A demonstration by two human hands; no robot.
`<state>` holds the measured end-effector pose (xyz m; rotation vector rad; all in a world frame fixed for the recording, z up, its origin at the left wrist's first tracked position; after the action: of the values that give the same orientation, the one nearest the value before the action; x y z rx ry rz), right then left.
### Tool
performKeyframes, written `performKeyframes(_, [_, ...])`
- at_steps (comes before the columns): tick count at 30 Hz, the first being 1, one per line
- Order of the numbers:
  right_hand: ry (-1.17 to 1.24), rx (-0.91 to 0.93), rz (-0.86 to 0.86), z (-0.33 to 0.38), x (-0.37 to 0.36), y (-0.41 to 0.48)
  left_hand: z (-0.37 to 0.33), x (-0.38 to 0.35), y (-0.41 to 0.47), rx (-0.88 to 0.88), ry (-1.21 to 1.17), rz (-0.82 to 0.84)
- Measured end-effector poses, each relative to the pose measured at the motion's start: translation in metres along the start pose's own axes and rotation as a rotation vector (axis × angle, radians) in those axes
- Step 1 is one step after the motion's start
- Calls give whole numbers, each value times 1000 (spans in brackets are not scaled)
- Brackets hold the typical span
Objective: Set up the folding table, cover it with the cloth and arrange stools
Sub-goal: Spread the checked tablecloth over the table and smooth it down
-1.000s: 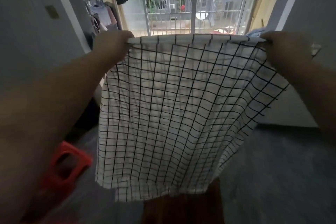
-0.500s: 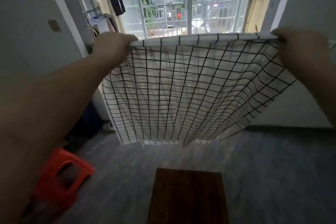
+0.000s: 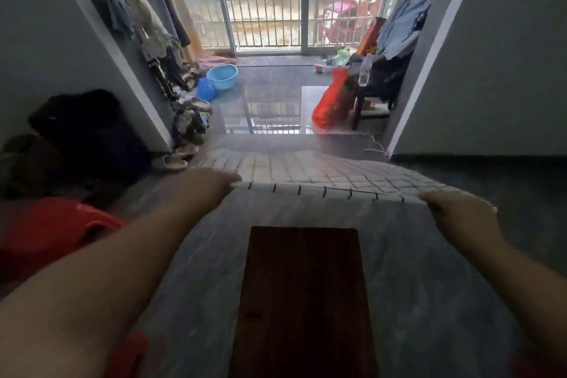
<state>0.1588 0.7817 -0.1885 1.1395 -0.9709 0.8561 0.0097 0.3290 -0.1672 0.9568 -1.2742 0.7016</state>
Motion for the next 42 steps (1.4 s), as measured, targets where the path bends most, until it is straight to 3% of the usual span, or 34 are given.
performKeyframes(12, [82,-45,296,0,-124,-156,-20,-179,-158,56,-107,25])
performKeyframes(22, [87,-114,374,3,-187,-311,-48,-291,-295,108,-206,80])
performKeyframes(42, [18,-137,407,13,-193,-497,-77,-313,-481,92,-294,223])
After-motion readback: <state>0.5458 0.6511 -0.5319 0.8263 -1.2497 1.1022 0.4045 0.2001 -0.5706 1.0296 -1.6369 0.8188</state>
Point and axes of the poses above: each hand's wrist, its own y-axis towards the middle knuckle, its own x-axis out of the back of the hand, z = x × y, the point moved 2 cm from there along y, towards the middle knuckle, and after that the axes turned 13 degrees about -z, right-handed, at the moved point
